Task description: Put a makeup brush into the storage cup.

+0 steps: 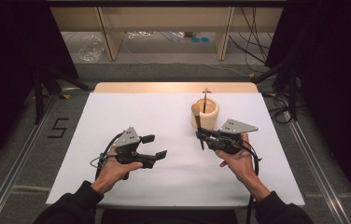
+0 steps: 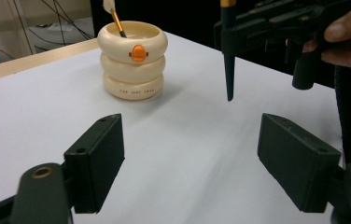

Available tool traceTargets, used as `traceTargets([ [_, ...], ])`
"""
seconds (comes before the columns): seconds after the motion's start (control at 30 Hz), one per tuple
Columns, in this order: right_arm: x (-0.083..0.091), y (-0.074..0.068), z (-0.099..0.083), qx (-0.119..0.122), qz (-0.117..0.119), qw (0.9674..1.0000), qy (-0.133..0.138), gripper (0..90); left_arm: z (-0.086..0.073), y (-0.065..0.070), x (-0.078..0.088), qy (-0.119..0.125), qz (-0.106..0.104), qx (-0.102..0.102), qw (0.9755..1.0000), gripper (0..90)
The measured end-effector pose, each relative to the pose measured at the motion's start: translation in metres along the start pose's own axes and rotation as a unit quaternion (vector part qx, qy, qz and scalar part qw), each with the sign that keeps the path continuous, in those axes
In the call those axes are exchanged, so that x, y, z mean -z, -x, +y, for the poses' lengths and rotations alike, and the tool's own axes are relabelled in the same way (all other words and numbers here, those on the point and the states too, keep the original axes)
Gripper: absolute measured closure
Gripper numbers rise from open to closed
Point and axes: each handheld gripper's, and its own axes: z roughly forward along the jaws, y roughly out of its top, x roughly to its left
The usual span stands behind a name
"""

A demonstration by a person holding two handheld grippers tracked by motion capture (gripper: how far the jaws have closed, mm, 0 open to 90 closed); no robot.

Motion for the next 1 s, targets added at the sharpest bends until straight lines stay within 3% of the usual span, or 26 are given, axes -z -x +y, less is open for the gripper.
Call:
traceTargets([
  [0.37,0.003,0.016,0.006,-0.009,-0.021,0.9995,0.02,78.6,-0.011,-0.002,0.011,-0.001,0.028,0.017,0.9995,19.1],
  [0.5,0.004,0.023,0.01,-0.015,-0.027,0.9993,0.023,78.6,-0.014,-0.002,0.015,-0.002,0.038,0.015,0.9992,18.6],
  [0.8,0.003,0.036,0.018,-0.02,-0.043,0.9981,0.04,78.6,-0.021,-0.002,0.02,-0.004,0.043,0.022,0.9988,17.9],
  [0.93,0.0,0.043,0.019,-0.031,-0.044,0.9978,0.039,78.6,-0.023,-0.001,0.022,-0.007,0.043,0.013,0.9989,17.9],
  [1.0,-0.001,0.046,0.021,-0.025,-0.047,0.9978,0.04,78.6,-0.023,0.0,0.022,-0.008,0.051,0.01,0.9986,17.9],
])
